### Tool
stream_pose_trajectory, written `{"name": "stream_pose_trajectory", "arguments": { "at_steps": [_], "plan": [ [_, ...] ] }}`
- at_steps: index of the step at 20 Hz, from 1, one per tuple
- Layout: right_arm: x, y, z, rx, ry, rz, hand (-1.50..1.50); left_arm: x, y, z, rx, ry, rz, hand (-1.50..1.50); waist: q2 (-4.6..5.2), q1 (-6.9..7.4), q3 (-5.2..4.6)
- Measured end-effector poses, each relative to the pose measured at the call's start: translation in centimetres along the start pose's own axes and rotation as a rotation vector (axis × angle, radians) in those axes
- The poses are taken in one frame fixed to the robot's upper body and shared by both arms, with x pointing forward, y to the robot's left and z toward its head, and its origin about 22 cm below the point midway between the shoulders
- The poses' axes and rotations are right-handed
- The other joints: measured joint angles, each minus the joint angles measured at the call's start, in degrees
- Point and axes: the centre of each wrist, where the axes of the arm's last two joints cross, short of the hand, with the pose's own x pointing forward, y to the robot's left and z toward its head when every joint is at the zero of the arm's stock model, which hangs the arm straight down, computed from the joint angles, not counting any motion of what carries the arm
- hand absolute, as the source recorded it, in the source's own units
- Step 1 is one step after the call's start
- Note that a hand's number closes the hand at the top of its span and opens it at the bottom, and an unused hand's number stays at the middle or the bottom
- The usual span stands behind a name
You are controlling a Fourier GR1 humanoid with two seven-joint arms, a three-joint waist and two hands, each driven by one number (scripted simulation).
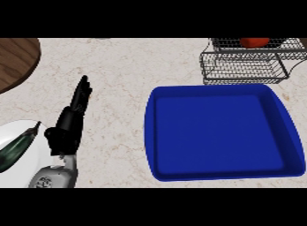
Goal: Pick the bell pepper from the tray and place it in the tiered basket
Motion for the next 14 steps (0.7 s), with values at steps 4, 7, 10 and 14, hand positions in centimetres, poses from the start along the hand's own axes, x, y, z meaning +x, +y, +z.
{"name": "stream_pose_trajectory", "arguments": {
  "at_steps": [4, 7, 10, 14],
  "plan": [
    [-2.5, -3.7, -0.5, -0.081, 0.081, -0.096, -1.5, -0.6, -0.2, 0.3, 0.011, 0.008, -0.003, 0.0, -0.18, -0.72, 0.0],
    [-5.7, -7.0, -0.5, -0.112, 0.127, -0.176, -1.5, -0.6, 0.4, 0.2, 0.022, 0.019, -0.002, 0.0, -0.4, -1.38, 0.03],
    [-9.6, -9.9, 0.0, -0.127, 0.151, -0.253, -1.5, -0.8, 0.6, 0.1, 0.034, 0.019, -0.005, 0.0, -0.46, -1.92, 0.03],
    [-15.9, -13.8, 1.8, -0.136, 0.161, -0.29, -1.5, -0.9, 0.8, 0.2, 0.049, 0.026, -0.004, 0.0, -0.58, -2.61, 0.04]
  ]
}}
